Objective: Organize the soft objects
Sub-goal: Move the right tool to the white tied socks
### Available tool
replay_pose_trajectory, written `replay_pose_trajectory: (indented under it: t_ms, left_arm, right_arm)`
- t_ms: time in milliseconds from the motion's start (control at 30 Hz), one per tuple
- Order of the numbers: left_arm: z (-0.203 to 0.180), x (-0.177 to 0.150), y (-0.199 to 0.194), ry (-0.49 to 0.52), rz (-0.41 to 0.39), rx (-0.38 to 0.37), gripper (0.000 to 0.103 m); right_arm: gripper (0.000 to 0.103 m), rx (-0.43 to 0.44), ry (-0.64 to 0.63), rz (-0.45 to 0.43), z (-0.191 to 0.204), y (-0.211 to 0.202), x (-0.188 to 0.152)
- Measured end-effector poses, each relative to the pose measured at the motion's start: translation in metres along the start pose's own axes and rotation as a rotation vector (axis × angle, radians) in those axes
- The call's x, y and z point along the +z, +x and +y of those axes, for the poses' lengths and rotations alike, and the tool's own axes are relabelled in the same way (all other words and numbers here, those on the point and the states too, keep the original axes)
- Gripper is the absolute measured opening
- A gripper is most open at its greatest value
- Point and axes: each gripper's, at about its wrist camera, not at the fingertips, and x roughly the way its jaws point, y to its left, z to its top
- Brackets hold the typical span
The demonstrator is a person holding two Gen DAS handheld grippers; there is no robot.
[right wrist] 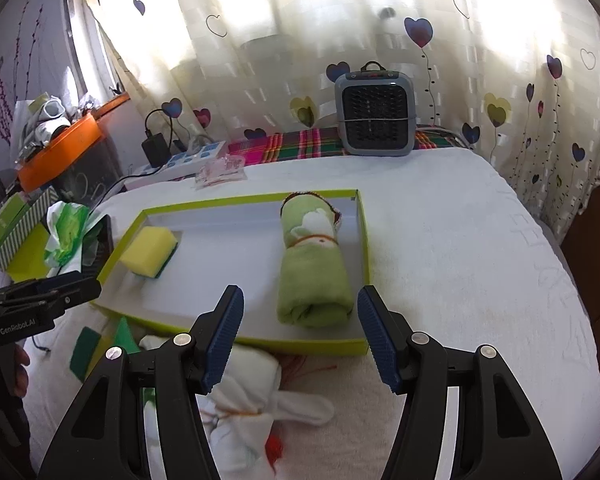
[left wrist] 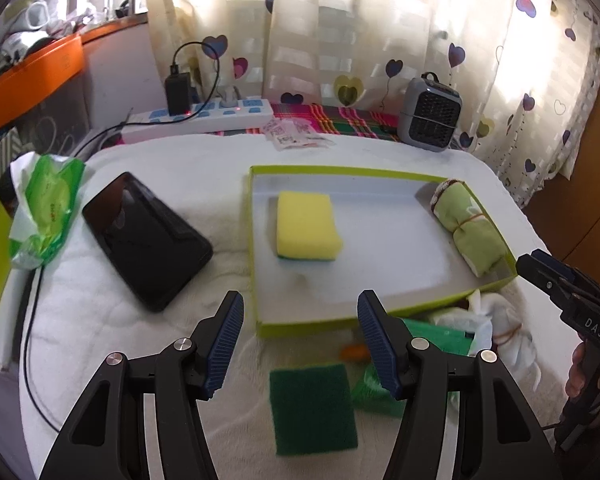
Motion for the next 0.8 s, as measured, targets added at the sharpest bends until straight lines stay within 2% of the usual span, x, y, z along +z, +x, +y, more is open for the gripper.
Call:
replay_pose_trajectory:
  t_ms: [233,800]
  left_arm:
    - [0.014,-0.024,-0.016,-0.056,-0.007,-0.014,0.059]
    - [0.018,-0.057,-0.028,-0.079,0.009,-0.009,0.06]
  right_arm:
    - [0.06,0.032,-0.009,0.004,0.004,-0.013,-0.018]
    - [0.061,0.059,0.008,0.022,0.002,-0.022,-0.043]
